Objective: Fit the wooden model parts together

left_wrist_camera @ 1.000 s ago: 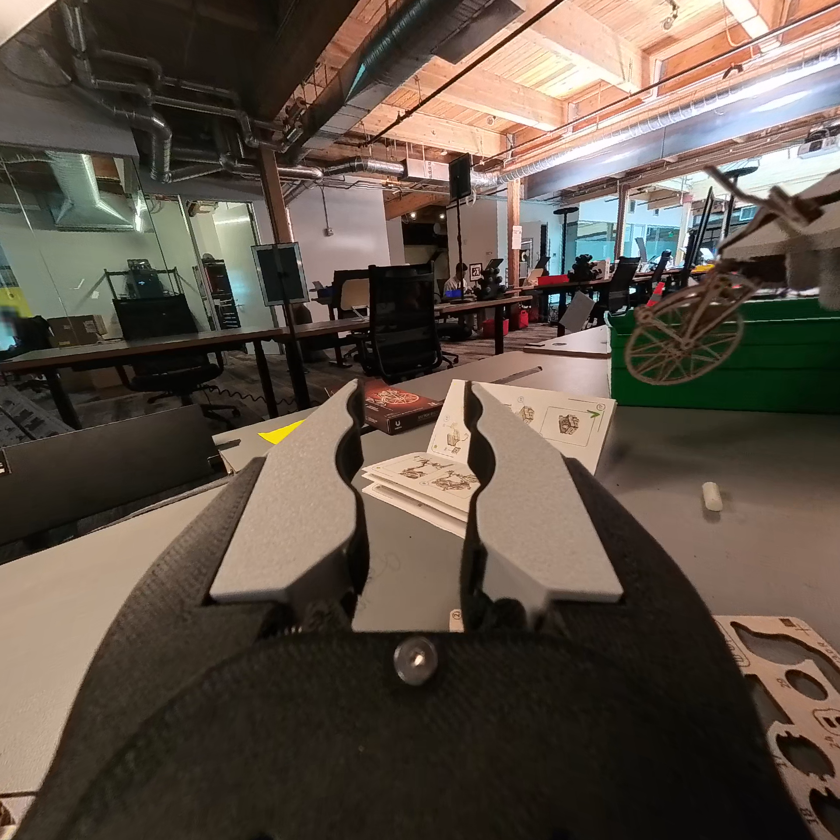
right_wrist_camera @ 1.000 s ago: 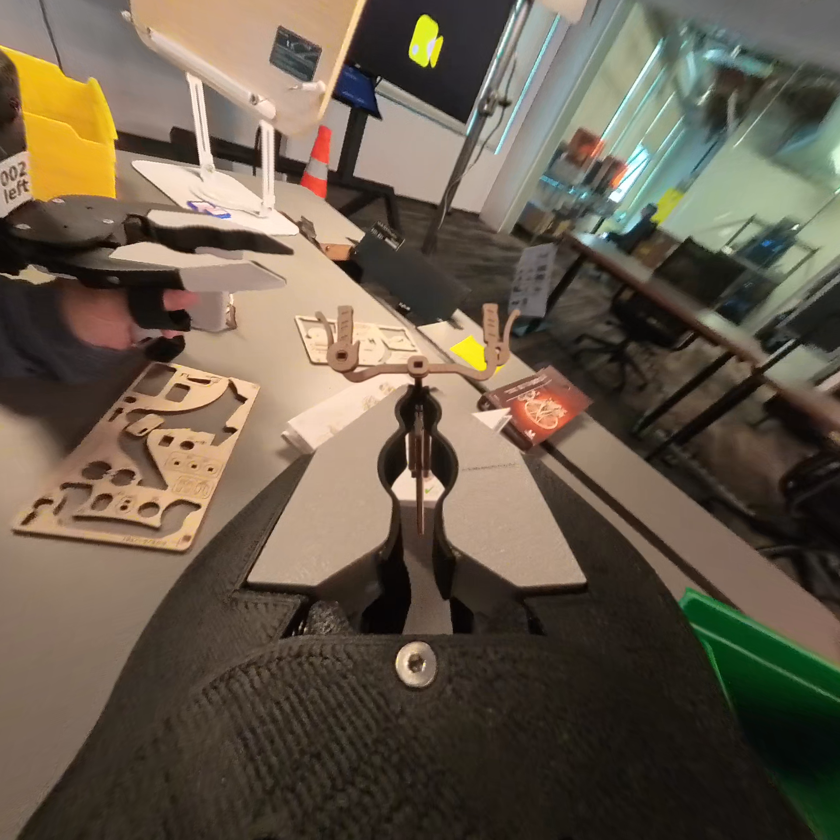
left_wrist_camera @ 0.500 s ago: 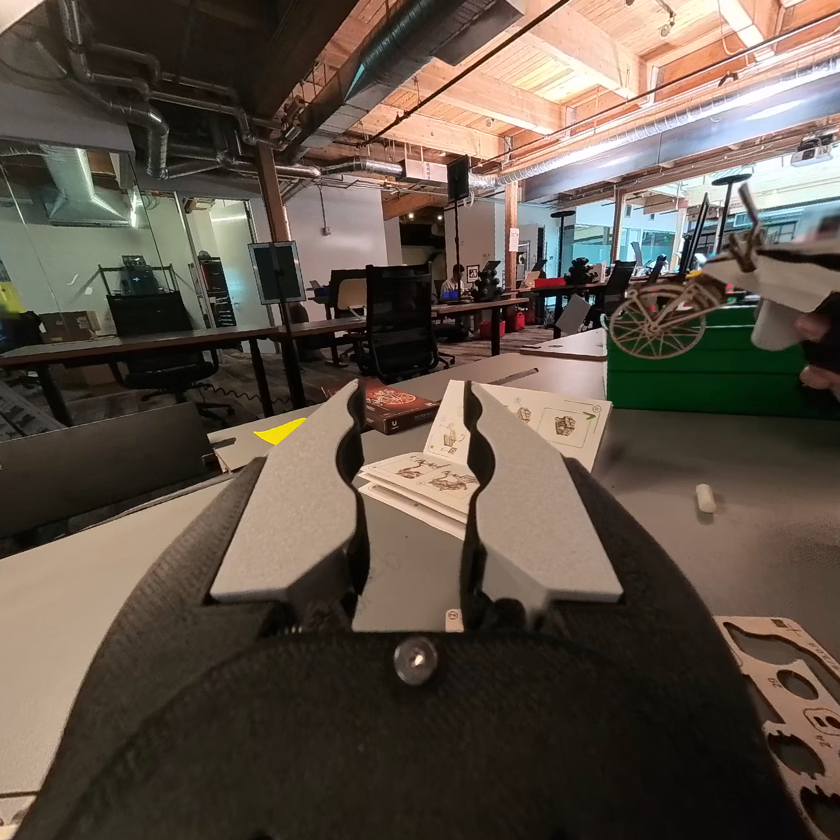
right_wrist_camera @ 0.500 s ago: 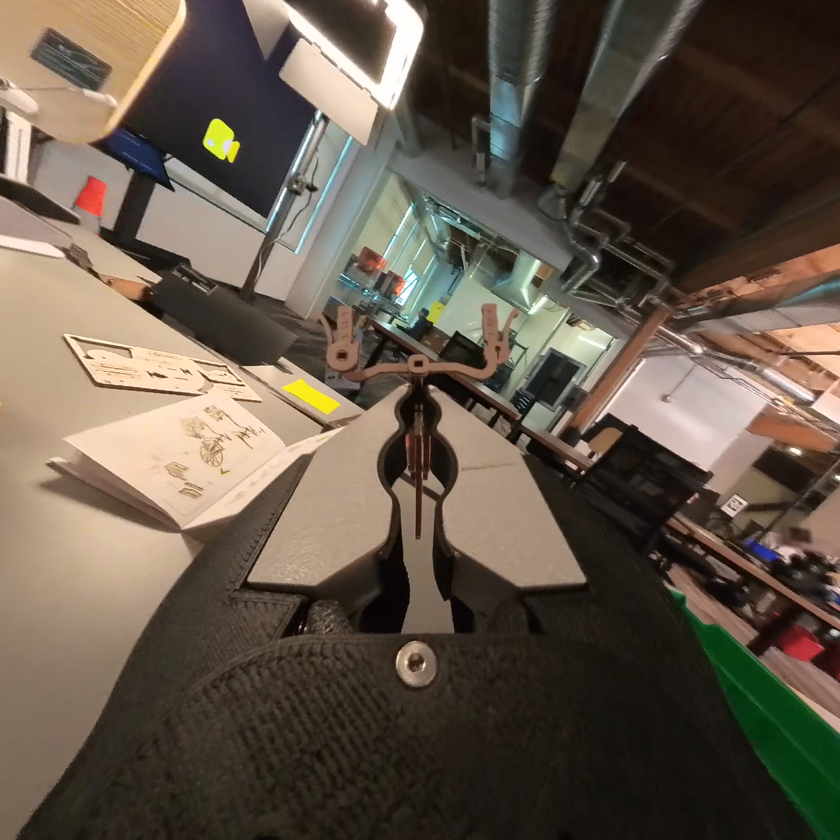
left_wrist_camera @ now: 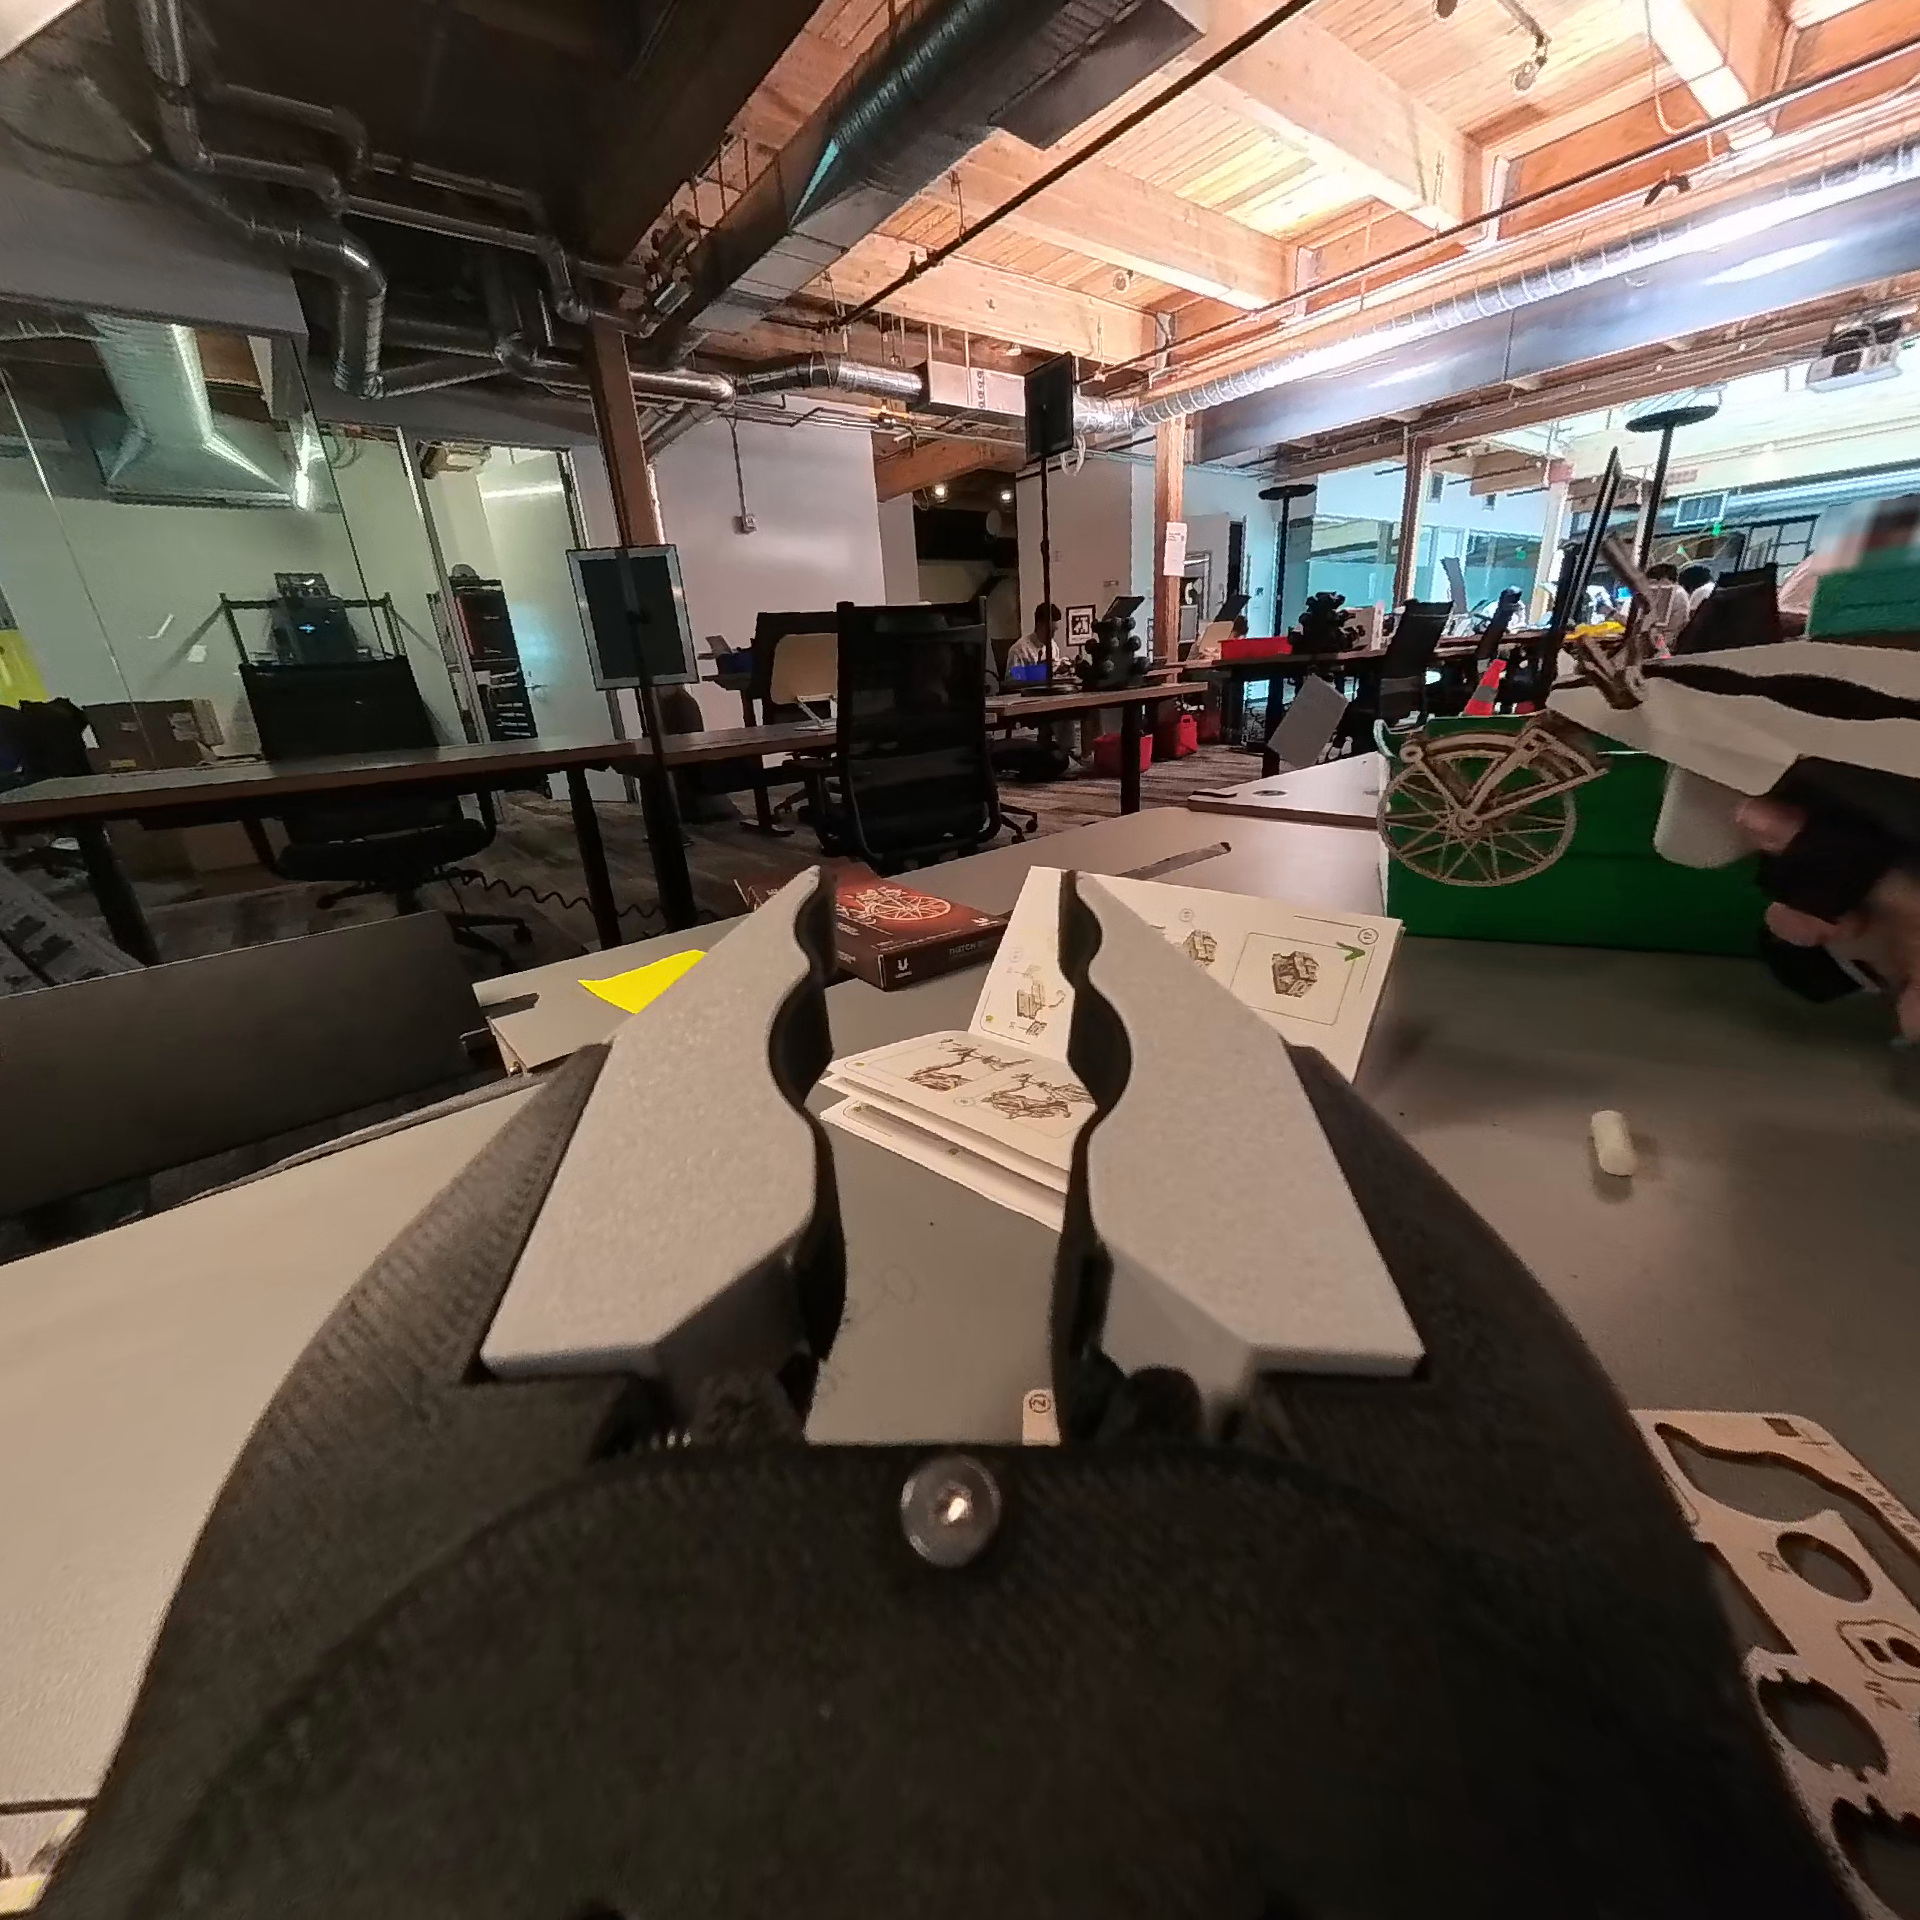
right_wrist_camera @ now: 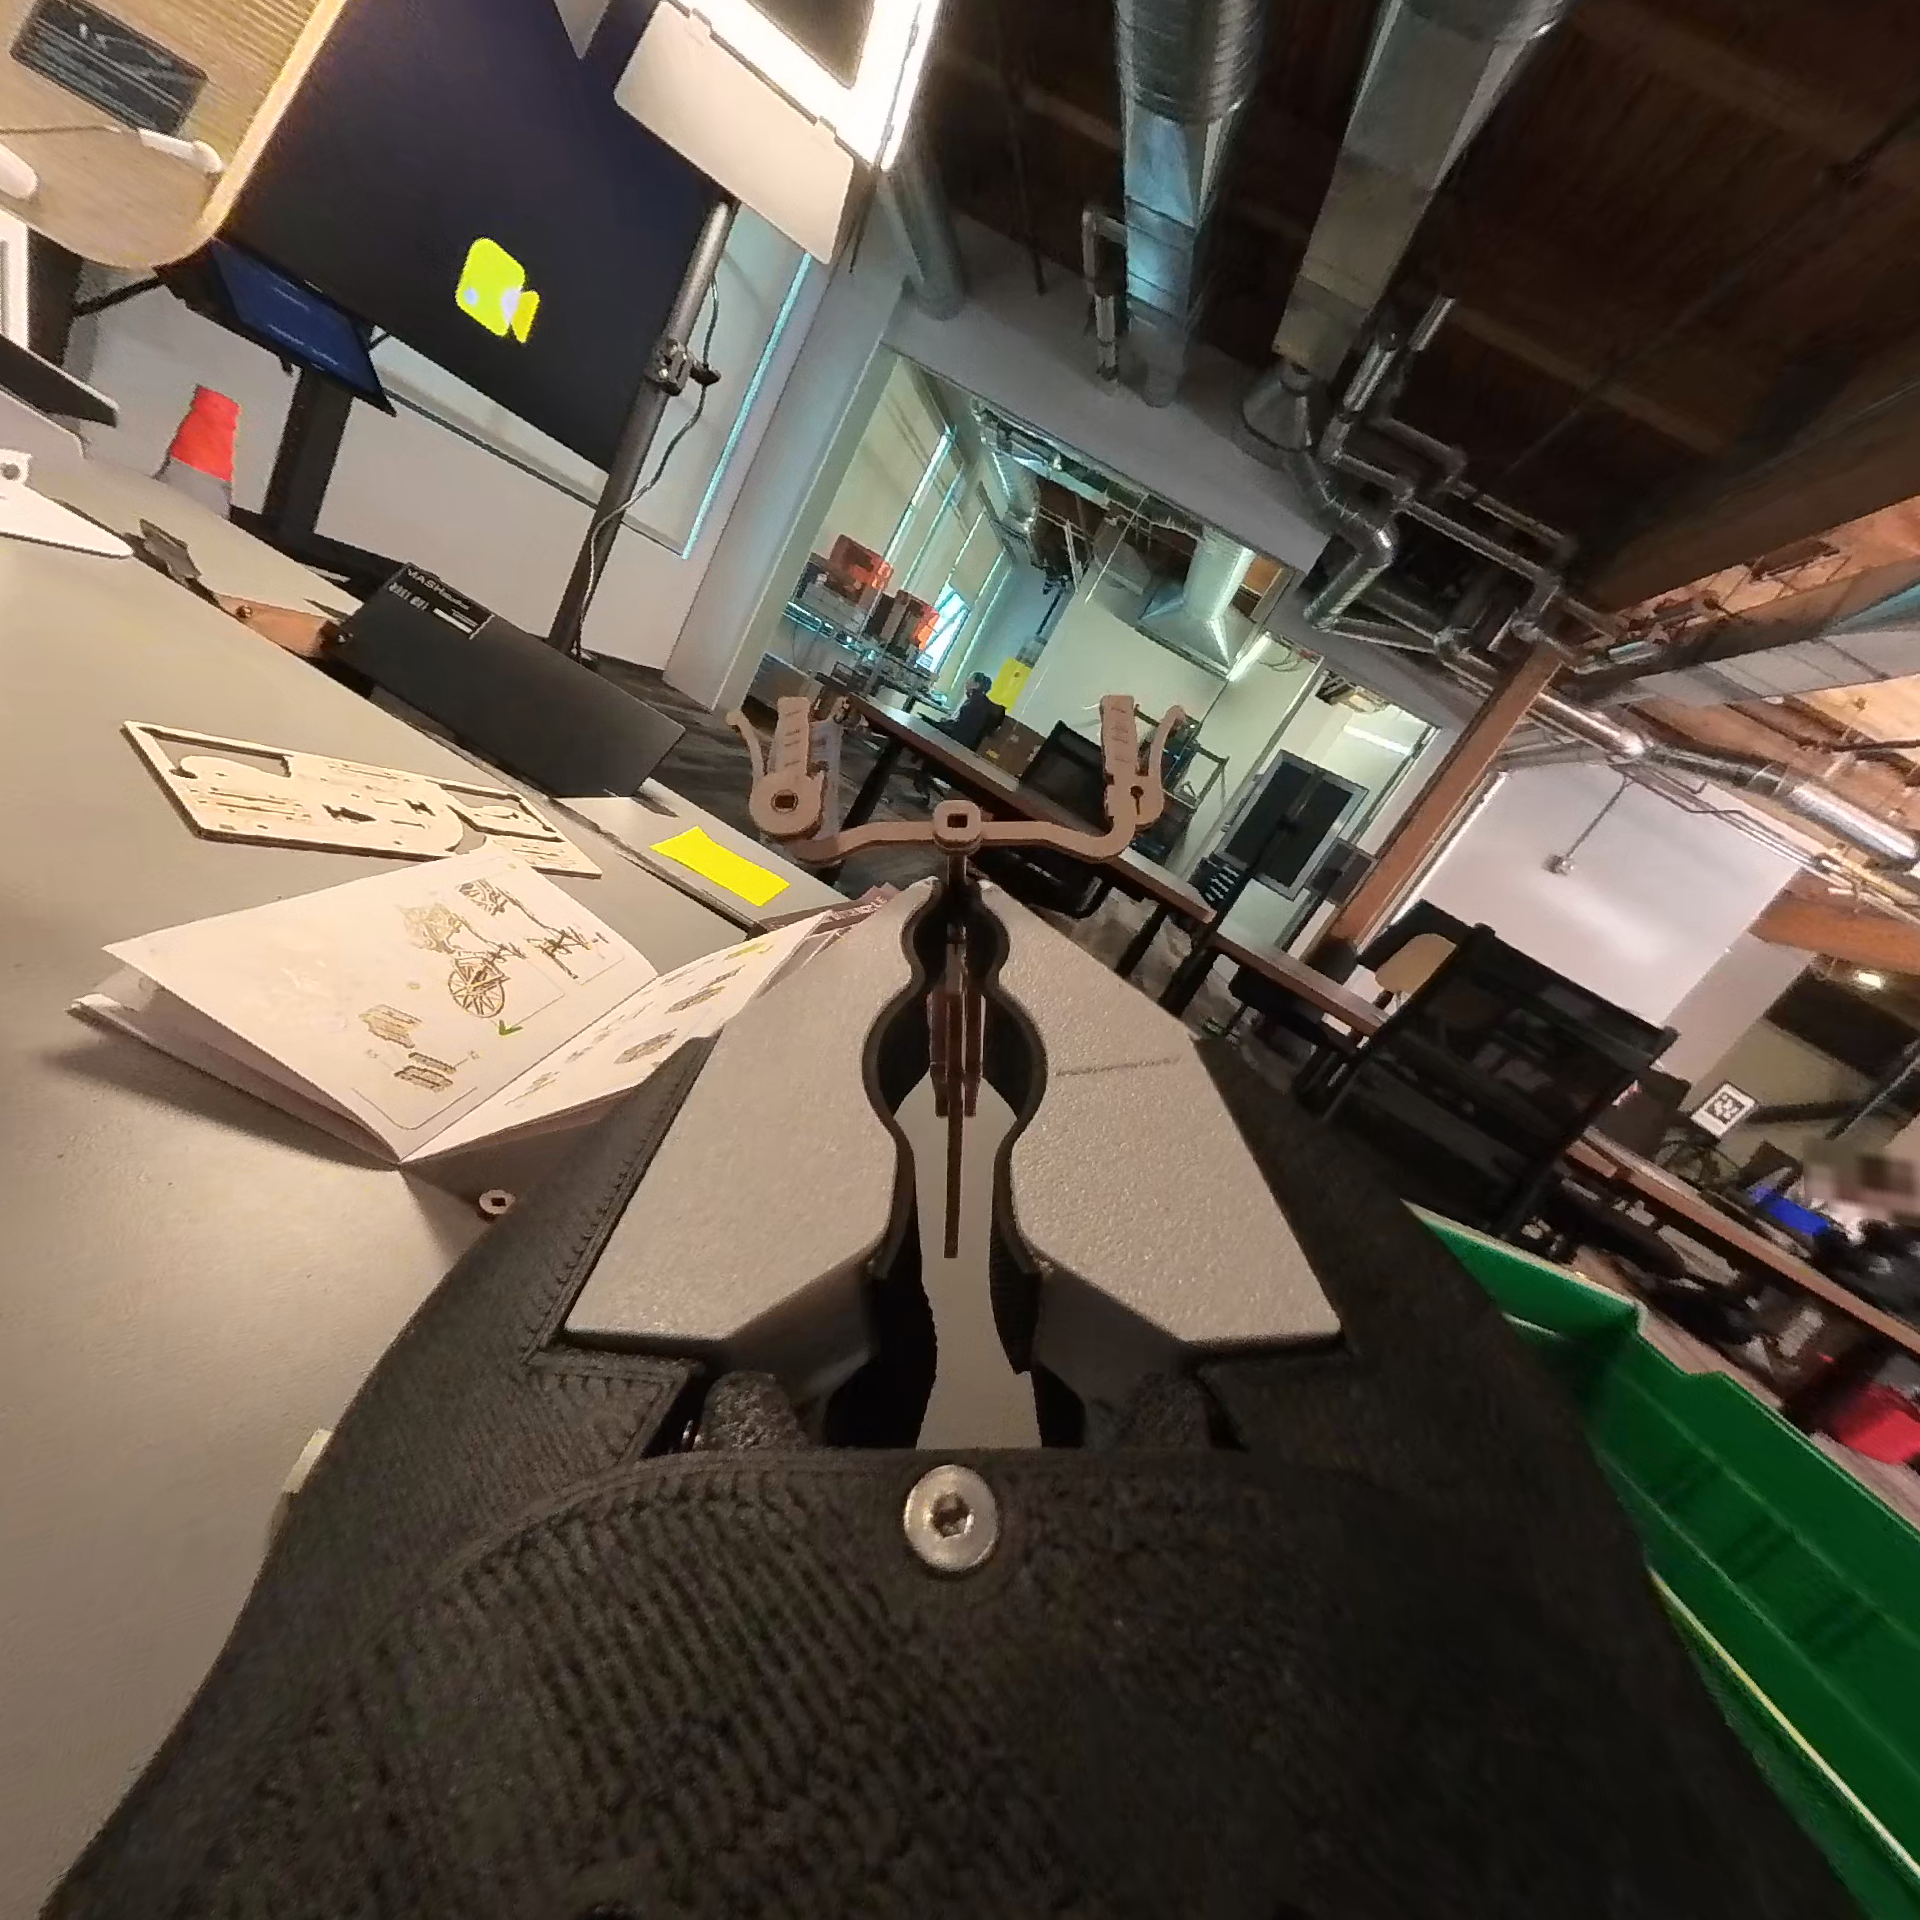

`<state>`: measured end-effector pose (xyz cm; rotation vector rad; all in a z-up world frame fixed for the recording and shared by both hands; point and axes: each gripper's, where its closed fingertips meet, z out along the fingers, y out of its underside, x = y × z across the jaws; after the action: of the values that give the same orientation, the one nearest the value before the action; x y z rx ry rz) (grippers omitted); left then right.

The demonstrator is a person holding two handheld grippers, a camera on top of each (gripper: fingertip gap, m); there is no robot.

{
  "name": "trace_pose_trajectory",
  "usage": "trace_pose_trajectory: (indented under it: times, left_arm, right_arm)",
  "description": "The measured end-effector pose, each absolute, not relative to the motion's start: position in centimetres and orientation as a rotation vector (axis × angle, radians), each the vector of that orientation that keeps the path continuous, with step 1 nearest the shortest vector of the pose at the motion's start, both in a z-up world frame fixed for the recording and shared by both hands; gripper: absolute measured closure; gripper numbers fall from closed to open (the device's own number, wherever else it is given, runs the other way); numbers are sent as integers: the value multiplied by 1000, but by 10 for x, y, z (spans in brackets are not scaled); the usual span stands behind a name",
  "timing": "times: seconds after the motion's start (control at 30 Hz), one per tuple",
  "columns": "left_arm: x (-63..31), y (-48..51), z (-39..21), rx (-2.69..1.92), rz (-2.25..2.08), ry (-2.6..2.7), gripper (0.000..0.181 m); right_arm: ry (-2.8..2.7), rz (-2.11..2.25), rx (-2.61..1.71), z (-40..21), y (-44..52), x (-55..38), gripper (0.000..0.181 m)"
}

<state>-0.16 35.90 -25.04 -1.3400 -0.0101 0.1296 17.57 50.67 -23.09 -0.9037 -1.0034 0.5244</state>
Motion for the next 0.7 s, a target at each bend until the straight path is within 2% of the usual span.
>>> trace_pose_trajectory:
  times: [0.7]
  left_arm:
    - [-2, 359, -251, -1341, 121, -15, 140]
  right_arm:
    - [-1004, 535, -907, -231, 508, 176, 181]
